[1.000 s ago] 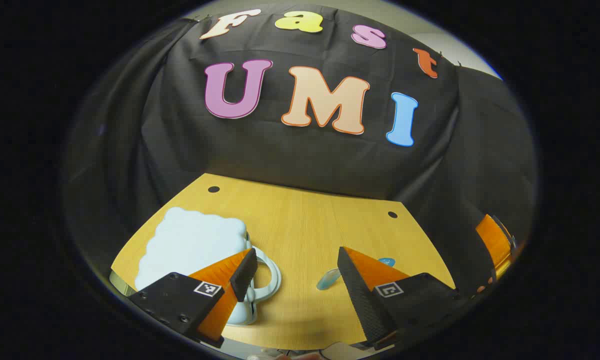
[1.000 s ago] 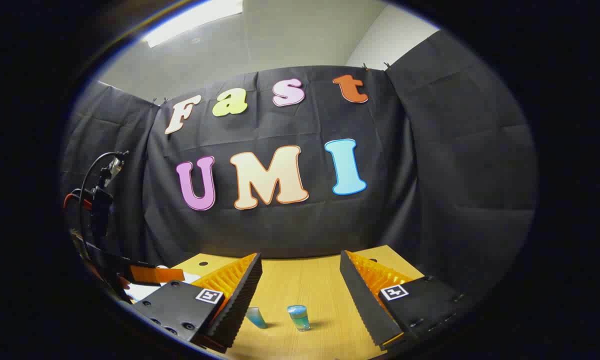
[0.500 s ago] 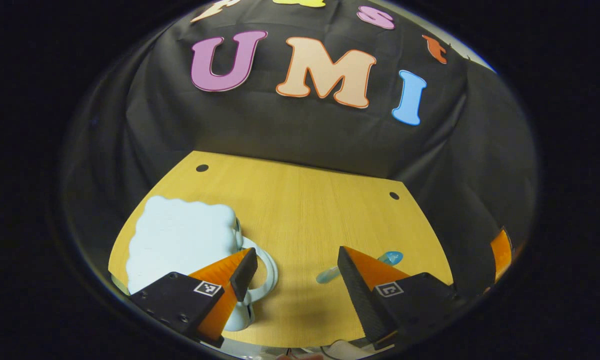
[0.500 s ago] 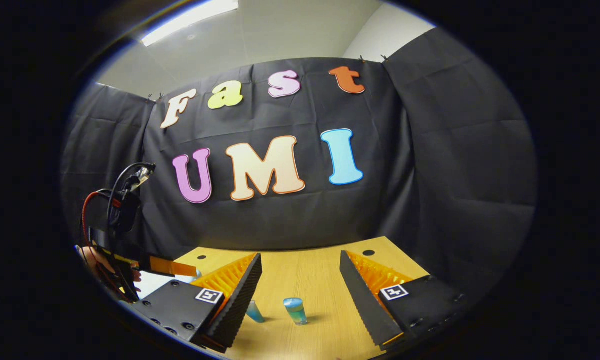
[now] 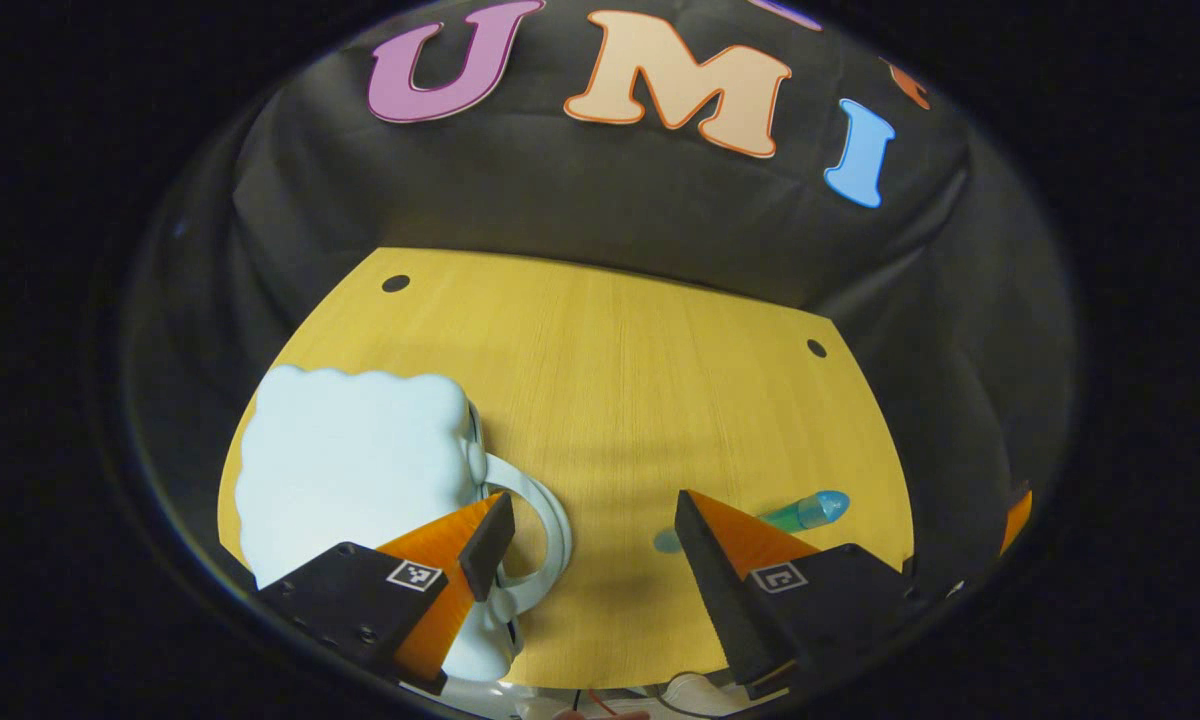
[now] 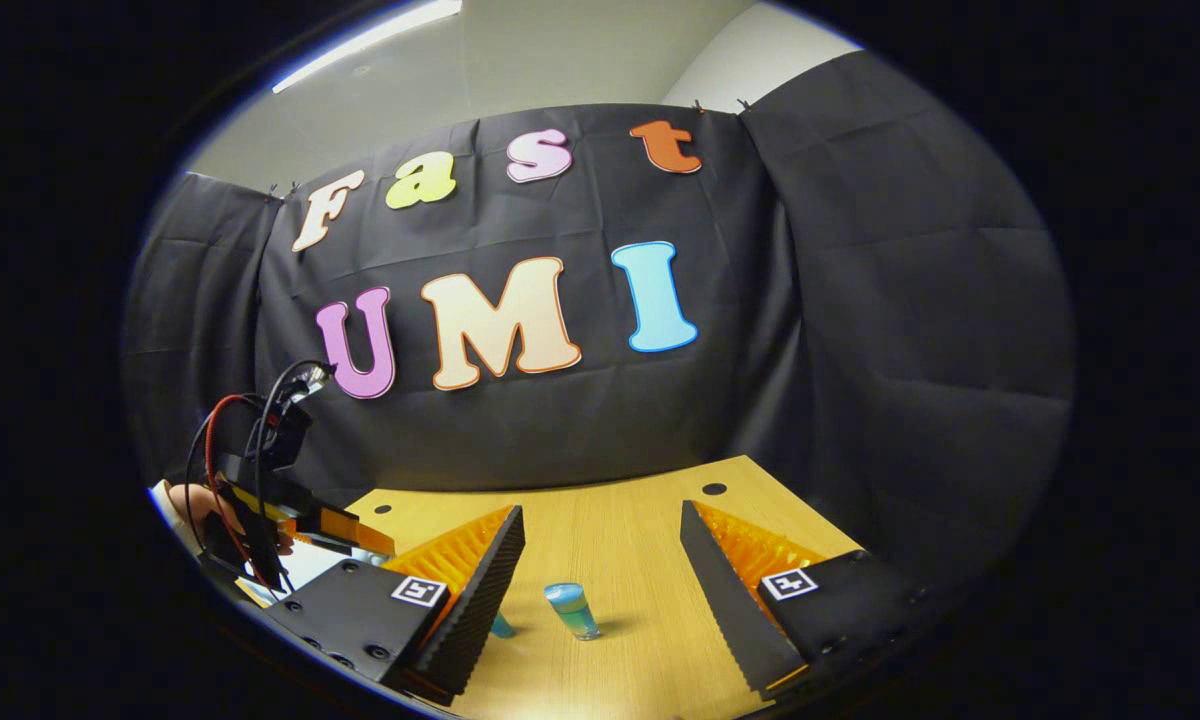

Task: First open the suitcase, pack the skin care products into it, and then close the suitcase.

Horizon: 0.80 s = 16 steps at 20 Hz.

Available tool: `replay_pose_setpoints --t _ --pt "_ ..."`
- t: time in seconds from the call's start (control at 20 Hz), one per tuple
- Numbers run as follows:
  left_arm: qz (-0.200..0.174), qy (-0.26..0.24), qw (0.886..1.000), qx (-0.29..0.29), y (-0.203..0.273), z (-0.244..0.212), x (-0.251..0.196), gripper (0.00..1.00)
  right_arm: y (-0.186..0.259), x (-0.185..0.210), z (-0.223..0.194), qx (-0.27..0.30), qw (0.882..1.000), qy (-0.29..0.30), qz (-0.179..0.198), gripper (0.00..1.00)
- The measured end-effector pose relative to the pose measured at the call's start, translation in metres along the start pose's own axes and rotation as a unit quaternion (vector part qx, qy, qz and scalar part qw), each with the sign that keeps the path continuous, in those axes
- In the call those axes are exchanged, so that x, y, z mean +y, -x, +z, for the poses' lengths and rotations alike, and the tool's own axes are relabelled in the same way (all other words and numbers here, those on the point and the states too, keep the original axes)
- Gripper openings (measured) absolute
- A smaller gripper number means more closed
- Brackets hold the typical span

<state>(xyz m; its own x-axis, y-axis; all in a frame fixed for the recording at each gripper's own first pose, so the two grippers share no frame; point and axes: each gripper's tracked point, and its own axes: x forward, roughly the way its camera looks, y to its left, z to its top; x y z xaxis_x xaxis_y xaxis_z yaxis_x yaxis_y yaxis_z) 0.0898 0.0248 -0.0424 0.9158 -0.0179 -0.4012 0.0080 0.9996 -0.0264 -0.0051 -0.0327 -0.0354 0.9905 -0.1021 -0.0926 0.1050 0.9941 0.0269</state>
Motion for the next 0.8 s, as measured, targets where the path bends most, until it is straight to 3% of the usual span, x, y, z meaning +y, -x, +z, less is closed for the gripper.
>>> replay_pose_setpoints --t 0.05,0.25,0.55,0.8 --pt "0.003 0.002 1.000 0.012 -0.004 -0.002 0.002 0.99 0.000 -0.002 -0.002 0.003 1.000 -0.004 -0.003 0.98" --pt "0.024 -0.006 0.997 0.070 -0.023 -0.012 0.017 0.95 -0.002 -0.017 -0.013 0.008 1.000 -0.023 -0.018 0.98" --pt "0.058 0.005 0.983 0.174 -0.047 -0.036 0.034 0.94 -0.008 -0.036 -0.043 0.053 0.995 -0.070 -0.037 0.98" --pt "0.063 0.020 0.973 0.221 -0.064 -0.052 0.036 0.84 -0.011 -0.046 -0.050 0.060 0.995 -0.066 -0.045 0.98"
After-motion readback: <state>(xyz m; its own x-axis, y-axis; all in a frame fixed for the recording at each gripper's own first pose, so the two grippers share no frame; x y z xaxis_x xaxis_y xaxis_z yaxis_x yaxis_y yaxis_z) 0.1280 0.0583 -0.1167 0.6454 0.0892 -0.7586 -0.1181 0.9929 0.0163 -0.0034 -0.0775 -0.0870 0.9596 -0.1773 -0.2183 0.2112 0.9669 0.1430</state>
